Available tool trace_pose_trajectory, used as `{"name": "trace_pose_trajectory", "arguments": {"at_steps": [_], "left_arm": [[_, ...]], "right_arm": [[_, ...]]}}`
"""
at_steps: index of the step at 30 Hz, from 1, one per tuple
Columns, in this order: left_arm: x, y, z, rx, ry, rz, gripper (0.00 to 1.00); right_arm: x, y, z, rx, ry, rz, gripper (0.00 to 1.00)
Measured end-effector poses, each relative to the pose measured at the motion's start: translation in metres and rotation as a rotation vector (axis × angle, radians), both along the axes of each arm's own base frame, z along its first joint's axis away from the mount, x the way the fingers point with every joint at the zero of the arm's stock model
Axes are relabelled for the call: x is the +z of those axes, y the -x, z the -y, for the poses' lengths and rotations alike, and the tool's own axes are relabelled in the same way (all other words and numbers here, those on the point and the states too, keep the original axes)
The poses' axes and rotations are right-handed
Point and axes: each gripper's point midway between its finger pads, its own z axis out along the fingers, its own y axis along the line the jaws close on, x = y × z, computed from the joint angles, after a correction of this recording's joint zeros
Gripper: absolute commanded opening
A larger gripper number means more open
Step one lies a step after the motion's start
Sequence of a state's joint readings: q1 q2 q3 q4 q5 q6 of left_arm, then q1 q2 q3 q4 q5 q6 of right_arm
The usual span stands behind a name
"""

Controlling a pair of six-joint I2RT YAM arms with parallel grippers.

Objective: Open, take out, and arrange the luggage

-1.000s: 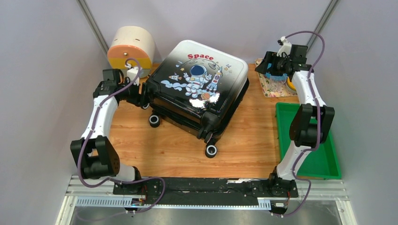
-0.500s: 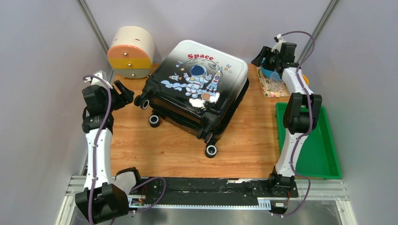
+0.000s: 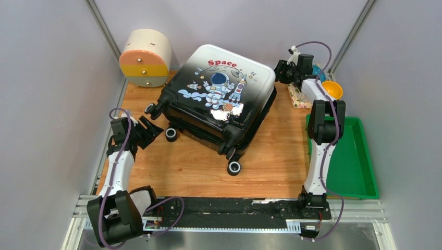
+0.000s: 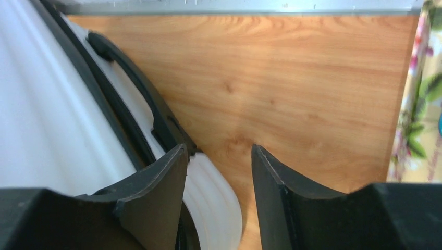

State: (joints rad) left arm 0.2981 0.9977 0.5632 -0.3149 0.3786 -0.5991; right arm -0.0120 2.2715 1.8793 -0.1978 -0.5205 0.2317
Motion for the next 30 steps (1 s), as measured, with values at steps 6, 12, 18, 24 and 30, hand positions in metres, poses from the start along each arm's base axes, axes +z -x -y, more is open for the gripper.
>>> {"name": "trace_pose_trajectory", "arguments": {"at_steps": [6,12,18,24,30], "left_arm": [[0.016,-0.031,0.014,-0.068,0.046,0.128,0.71],[-0.008,-0.05,0.024,-0.096,0.055,0.084,0.71],[-0.008,-0.092,0.035,-0.17,-0.019,0.094,0.68],[0.0,-0.143,0.052,-0.227,-0.089,0.163,0.66],[0.001,-0.175,0.089,-0.315,-0.084,0.206,0.62]], "right_arm": [[0.002,0.041,0.004,0.051,0.033,0.015,0.48],[-0.001,0.102,0.005,0.109,0.072,-0.019,0.47],[-0.013,0.171,0.005,0.139,0.077,-0.098,0.47],[-0.025,0.242,0.01,0.132,0.053,-0.226,0.47],[-0.035,0.27,0.021,0.101,0.032,-0.31,0.48]]}}
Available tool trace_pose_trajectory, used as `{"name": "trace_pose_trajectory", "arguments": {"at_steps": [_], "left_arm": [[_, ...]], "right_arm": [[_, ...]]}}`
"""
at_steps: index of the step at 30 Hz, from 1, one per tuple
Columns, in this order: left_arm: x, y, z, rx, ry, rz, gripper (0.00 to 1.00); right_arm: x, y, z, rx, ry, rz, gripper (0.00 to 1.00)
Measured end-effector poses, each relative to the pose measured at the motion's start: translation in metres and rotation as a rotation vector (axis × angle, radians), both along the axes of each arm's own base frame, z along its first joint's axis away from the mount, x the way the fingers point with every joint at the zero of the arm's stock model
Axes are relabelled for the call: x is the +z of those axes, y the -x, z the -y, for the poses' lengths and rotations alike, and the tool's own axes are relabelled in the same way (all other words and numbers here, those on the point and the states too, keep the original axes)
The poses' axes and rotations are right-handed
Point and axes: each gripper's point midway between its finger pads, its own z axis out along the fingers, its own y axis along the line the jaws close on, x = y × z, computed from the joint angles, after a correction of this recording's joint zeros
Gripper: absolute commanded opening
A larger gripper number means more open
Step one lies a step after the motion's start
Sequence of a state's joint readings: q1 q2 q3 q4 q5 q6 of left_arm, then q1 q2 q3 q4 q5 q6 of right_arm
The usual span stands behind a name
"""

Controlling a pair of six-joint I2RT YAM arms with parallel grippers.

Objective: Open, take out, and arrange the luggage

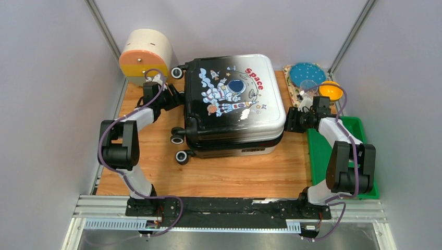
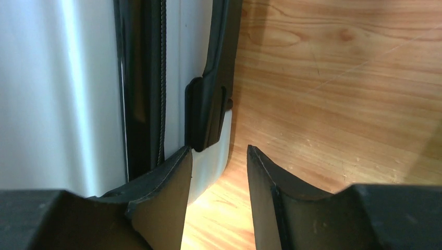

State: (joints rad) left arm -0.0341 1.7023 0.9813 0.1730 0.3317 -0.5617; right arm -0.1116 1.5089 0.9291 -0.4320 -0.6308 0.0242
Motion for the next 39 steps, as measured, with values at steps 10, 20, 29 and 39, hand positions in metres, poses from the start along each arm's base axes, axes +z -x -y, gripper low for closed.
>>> {"name": "trace_pose_trajectory", "arguments": {"at_steps": [10,20,29,39], "left_arm": [[0.003,-0.051,0.026,-0.101,0.035,0.044,0.63],[0.006,-0.075,0.04,-0.178,-0.015,0.068,0.69],[0.028,-0.049,0.02,-0.29,-0.047,0.047,0.78],[0.079,0.073,-0.062,-0.242,-0.04,0.104,0.72]], "right_arm": [[-0.004,0.007,-0.003,-0.025,-0.03,-0.057,0.48],[0.012,-0.028,0.006,-0.092,-0.016,0.012,0.51],[0.057,-0.052,0.035,-0.154,-0.001,0.114,0.68],[0.172,0.004,0.024,0.011,0.034,0.455,0.73]]}}
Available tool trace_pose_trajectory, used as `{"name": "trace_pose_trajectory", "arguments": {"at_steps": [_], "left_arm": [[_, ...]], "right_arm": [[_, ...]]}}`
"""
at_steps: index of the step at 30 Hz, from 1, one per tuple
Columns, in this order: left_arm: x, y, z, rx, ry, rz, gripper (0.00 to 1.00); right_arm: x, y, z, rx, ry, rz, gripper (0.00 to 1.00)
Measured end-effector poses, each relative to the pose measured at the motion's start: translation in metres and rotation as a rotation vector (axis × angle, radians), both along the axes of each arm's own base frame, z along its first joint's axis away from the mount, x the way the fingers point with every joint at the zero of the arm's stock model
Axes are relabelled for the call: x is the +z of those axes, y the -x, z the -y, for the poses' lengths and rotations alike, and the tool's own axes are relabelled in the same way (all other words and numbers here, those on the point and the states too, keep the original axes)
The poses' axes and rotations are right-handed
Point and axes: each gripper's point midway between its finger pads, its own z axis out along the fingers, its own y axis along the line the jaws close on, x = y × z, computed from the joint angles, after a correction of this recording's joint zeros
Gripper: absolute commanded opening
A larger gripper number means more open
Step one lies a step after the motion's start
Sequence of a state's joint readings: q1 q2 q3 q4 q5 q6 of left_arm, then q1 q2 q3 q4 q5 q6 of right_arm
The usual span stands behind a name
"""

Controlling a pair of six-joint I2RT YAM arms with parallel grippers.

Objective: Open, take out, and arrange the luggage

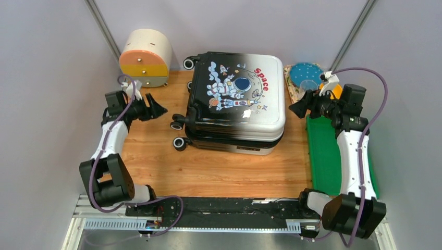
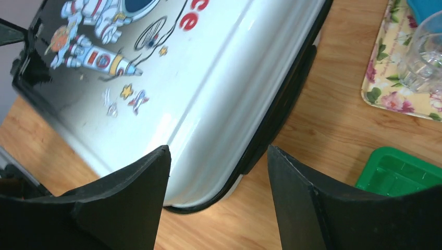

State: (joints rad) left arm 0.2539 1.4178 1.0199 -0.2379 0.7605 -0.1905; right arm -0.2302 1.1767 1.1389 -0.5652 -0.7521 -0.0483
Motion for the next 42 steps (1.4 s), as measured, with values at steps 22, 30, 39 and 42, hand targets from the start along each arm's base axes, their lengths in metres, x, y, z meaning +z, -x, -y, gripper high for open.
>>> {"name": "trace_pose_trajectory", "arguments": {"at_steps": [22,30,39,42], "left_arm": [[-0.095,0.09,0.047,0.204,0.509,-0.254,0.72],[-0.068,0.075,0.062,0.187,0.611,-0.179,0.69],[-0.044,0.072,0.078,0.153,0.731,-0.154,0.69],[-0.038,0.072,0.081,0.139,0.746,-0.143,0.68]], "right_arm": [[-0.015,0.061,-0.03,0.237,0.1,0.109,0.99],[-0.019,0.067,-0.039,0.278,0.095,0.113,0.98],[-0.019,0.069,-0.042,0.299,0.102,0.12,0.98],[-0.021,0.072,-0.046,0.32,0.11,0.124,0.93]]}}
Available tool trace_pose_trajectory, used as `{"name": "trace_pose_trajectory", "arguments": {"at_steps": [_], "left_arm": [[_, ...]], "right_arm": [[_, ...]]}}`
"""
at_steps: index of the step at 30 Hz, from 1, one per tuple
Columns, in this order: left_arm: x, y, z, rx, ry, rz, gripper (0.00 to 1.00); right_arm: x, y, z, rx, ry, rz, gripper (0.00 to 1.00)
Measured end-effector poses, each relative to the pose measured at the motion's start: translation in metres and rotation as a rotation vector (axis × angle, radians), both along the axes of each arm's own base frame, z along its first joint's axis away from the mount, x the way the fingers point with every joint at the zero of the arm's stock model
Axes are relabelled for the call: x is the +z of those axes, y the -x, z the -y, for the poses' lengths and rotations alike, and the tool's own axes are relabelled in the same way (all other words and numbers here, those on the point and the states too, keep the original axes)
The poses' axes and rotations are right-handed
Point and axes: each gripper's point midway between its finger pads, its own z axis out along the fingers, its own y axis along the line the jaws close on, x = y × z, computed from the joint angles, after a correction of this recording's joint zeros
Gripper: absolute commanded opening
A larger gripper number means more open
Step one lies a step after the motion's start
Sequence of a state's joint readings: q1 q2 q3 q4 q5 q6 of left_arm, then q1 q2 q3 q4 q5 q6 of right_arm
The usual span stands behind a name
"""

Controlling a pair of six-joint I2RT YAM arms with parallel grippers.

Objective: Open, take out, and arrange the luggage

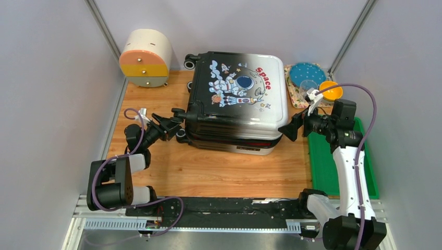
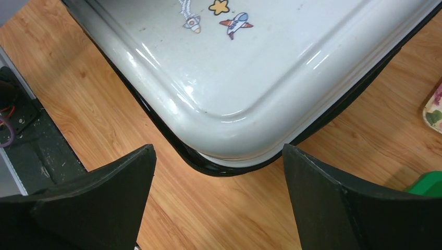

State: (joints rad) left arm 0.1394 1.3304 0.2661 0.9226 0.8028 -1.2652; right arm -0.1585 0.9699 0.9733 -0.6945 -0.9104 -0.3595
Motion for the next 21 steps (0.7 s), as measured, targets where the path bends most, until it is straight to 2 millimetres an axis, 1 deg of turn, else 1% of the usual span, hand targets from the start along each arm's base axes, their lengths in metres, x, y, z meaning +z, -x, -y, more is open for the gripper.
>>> {"name": "trace_pose_trajectory", "arguments": {"at_steps": [2,4,5,7,8,11,13,15,17,18,19,21], "left_arm": [[0.004,-0.001,0.001,-0.003,0.005,0.004,0.67],[0.01,-0.004,0.001,-0.004,0.005,0.013,0.66],[0.015,-0.007,0.001,-0.005,0.004,0.021,0.65],[0.025,-0.013,0.0,0.001,0.002,0.037,0.65],[0.03,-0.017,-0.001,0.006,0.0,0.044,0.64],[0.043,-0.025,-0.001,0.01,0.0,0.059,0.64],[0.055,-0.03,0.0,0.004,0.004,0.077,0.64],[0.071,-0.036,0.0,-0.001,0.008,0.109,0.64],[0.087,-0.042,0.0,-0.001,0.008,0.146,0.64],[0.095,-0.044,0.0,-0.001,0.008,0.163,0.64],[0.102,-0.046,0.0,-0.001,0.008,0.179,0.67],[0.11,-0.049,0.0,0.002,0.007,0.196,0.73]], "right_arm": [[-0.002,0.005,-0.005,0.024,0.01,0.004,0.89],[-0.008,0.014,-0.014,0.07,0.04,0.011,0.85],[-0.01,0.017,-0.015,0.083,0.074,0.033,0.79],[-0.012,0.026,-0.021,0.117,0.126,0.079,0.74],[-0.013,0.032,-0.024,0.137,0.146,0.102,0.7],[-0.021,0.065,-0.045,0.268,0.163,0.129,0.65],[-0.031,0.085,-0.057,0.357,0.18,0.147,0.64],[-0.041,0.099,-0.065,0.416,0.201,0.158,0.62],[-0.05,0.104,-0.071,0.451,0.228,0.171,0.59],[-0.056,0.105,-0.075,0.467,0.245,0.182,0.59],[-0.059,0.105,-0.077,0.474,0.258,0.189,0.59],[-0.066,0.102,-0.083,0.483,0.286,0.208,0.59]]}}
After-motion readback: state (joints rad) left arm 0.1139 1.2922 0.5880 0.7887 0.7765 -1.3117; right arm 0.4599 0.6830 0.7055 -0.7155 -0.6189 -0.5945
